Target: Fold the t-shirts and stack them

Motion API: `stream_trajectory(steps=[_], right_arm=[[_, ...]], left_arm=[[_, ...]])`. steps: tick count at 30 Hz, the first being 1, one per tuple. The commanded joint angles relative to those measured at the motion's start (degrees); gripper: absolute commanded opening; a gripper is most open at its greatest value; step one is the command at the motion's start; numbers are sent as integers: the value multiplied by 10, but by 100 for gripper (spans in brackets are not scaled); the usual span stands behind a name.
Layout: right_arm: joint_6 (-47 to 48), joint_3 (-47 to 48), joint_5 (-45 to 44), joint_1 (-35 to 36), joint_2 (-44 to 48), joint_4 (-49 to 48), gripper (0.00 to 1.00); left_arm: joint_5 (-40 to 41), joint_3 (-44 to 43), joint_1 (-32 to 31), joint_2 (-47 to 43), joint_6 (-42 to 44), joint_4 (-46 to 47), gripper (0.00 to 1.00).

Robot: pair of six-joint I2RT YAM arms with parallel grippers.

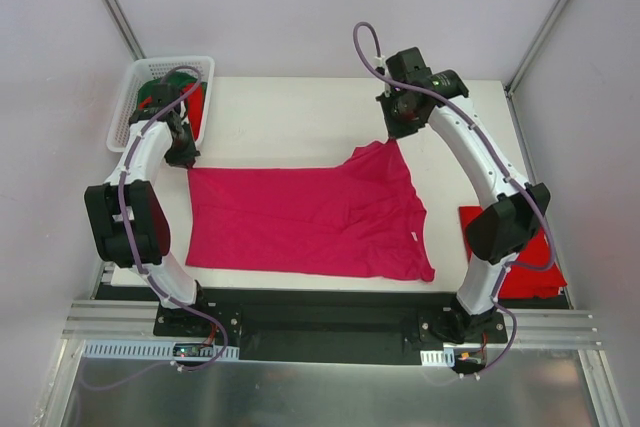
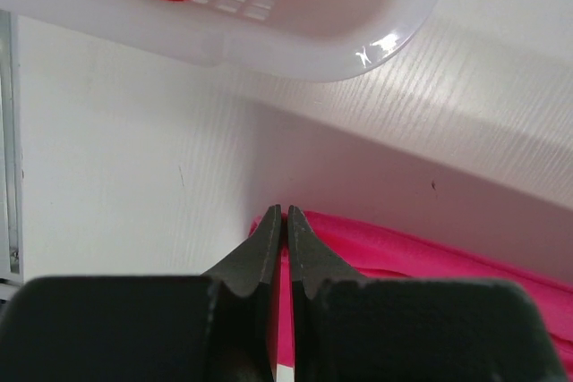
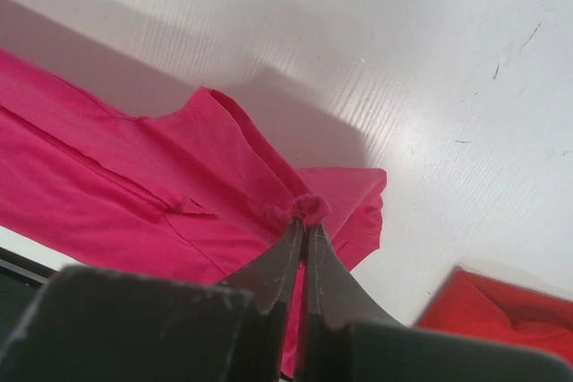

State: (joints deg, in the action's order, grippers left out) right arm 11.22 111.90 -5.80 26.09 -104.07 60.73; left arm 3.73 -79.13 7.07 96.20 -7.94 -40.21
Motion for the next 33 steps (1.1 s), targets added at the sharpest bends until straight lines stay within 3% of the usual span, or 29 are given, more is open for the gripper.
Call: stream_trajectory(steps=[1, 23, 30, 33], right_arm=[[6, 47, -5, -3, -4, 9, 1], [9, 68, 83, -35, -16, -16, 1], [7, 57, 114, -38, -3, -16, 1], [2, 10, 121, -35, 18, -16, 1]], left_arm=[[28, -31, -3, 6, 13, -18, 0], [29, -93, -3, 45, 15, -37, 0], [19, -79, -3, 32, 10, -40, 0], [10, -52, -3, 10, 3, -38, 0]])
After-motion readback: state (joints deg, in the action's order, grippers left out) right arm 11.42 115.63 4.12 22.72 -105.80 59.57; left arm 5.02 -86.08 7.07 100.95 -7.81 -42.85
